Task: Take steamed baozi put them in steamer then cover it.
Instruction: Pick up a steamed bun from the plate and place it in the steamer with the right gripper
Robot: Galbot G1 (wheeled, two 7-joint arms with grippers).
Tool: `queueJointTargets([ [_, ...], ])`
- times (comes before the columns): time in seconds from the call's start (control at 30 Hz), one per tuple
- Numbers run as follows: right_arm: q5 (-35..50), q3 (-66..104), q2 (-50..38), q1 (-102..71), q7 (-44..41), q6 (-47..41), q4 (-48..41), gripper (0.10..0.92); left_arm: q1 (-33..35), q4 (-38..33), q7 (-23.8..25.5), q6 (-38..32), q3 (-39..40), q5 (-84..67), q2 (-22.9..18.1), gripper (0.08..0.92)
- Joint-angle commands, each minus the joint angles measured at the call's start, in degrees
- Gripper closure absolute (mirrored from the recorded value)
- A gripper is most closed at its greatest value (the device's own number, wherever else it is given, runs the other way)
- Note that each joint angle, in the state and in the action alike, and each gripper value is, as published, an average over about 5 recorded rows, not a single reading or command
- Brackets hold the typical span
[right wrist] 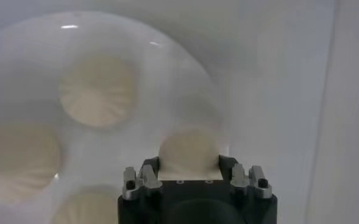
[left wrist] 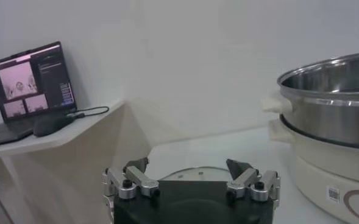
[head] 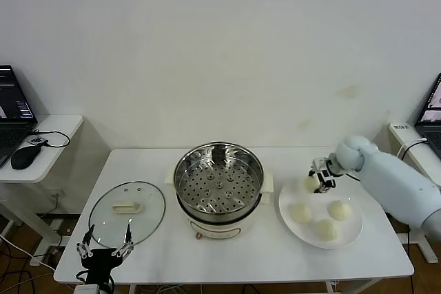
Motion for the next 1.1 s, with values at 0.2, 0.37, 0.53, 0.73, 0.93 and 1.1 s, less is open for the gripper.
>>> queueJointTargets([
  [0.2,14.3,-11.4,-3.4,19.4,-1.0,-0.4,7.7,0.406,-0.6,0.0,0.0,0.0,0.2,-0.6,0.5,0.177],
  [0.37,19.0,-18.6,3.3,29.3,-0.4,-0.5,7.0,0.405,-1.1,0.0,0.1,0.0,0.0,-1.4,1.0,0.177],
  [0.53,21.4,-22.3,11.6,32.3,0.9,0.3,6.0,0.399,-1.7,0.2,0.1,0.0,-0.4,-1.9,1.2,0.177],
  [0.73,21.2,-24.9,22.2,30.8,3.6,4.6,4.8,0.397,-1.9,0.0,0.1,0.0,-1.5,-2.5,1.2,0.177],
  [0.93,15.9,-28.6,27.3,27.8,5.9,11.2,3.0,0.397,-1.7,-0.3,0.1,0.0,-2.6,-2.9,1.4,0.177],
  [1.1,10.2,-30.4,29.2,25.5,7.3,16.1,1.6,0.397,-2.1,-0.4,0.1,0.0,-2.9,-3.0,1.0,0.177],
])
